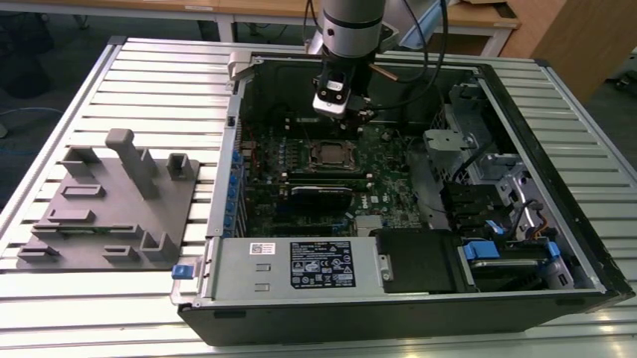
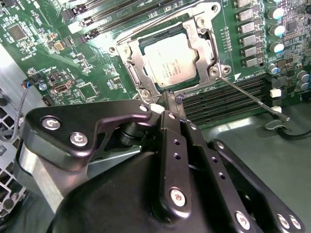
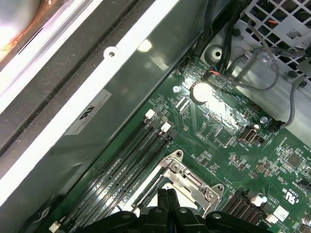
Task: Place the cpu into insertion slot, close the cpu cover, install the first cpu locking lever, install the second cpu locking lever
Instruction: 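Close the cpu cover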
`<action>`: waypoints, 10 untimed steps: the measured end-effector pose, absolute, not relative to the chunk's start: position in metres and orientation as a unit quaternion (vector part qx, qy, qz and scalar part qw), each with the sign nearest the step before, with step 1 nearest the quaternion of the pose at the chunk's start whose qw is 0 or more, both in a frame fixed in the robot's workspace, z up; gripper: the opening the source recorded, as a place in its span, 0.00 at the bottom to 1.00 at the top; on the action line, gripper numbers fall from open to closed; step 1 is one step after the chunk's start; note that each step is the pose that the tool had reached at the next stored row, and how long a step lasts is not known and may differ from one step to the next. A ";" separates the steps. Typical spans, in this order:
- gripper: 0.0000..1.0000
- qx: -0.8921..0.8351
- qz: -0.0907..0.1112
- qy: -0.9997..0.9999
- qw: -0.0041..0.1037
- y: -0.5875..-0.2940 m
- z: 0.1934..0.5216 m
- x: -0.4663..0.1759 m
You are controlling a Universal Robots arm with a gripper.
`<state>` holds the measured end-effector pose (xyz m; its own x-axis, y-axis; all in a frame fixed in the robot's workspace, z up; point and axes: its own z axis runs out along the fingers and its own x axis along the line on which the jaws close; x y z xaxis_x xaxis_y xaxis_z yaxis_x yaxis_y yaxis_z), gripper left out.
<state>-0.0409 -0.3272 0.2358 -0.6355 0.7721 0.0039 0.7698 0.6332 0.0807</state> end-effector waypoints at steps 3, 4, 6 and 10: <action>0.10 0.416 0.037 0.909 0.015 -0.327 0.236 -0.041; 0.10 0.412 0.038 0.910 0.015 -0.327 0.236 -0.041; 0.10 0.410 0.038 0.911 0.015 -0.327 0.236 -0.041; 0.10 0.410 0.038 0.911 0.015 -0.327 0.236 -0.041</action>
<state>-0.0409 -0.3272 0.2359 -0.6634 0.7482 0.0039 0.7460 0.6610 0.0807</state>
